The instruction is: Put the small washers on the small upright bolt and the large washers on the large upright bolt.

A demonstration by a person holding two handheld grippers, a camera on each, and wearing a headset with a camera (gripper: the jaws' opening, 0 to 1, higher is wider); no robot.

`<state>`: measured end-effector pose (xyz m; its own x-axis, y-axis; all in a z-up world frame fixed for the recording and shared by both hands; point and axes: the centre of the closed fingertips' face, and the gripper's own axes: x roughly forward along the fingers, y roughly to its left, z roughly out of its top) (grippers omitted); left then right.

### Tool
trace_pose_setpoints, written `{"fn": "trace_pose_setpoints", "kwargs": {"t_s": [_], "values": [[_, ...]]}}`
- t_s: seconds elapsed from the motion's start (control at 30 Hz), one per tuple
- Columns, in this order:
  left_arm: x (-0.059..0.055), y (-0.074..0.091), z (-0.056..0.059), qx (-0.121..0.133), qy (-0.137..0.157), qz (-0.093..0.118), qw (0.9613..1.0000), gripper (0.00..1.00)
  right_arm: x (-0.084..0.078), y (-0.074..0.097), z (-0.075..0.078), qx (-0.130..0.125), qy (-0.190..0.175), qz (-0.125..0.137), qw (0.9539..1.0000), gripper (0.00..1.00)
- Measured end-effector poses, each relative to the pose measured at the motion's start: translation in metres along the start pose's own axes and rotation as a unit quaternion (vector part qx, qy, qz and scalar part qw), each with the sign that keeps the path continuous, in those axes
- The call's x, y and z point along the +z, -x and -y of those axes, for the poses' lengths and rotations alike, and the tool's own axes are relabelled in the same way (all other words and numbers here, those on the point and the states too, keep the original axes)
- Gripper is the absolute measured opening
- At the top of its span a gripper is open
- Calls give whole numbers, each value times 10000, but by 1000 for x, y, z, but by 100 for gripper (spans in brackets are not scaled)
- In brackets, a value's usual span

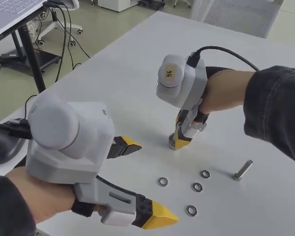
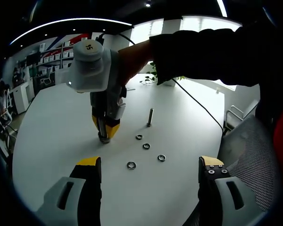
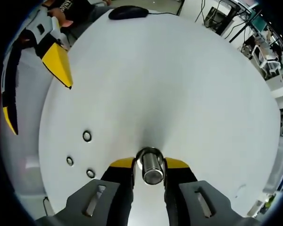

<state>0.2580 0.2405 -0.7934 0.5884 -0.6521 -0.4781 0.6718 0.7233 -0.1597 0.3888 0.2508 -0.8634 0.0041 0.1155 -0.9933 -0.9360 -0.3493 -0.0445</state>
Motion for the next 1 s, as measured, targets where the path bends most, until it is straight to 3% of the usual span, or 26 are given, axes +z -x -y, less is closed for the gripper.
{"fn": "trace_pose_setpoints", "kwargs": {"t_s": [1.0], "values": [[0, -1, 2, -37, -25, -20, 10000, 85, -5, 4, 5, -48, -145, 75, 9999, 32]]}}
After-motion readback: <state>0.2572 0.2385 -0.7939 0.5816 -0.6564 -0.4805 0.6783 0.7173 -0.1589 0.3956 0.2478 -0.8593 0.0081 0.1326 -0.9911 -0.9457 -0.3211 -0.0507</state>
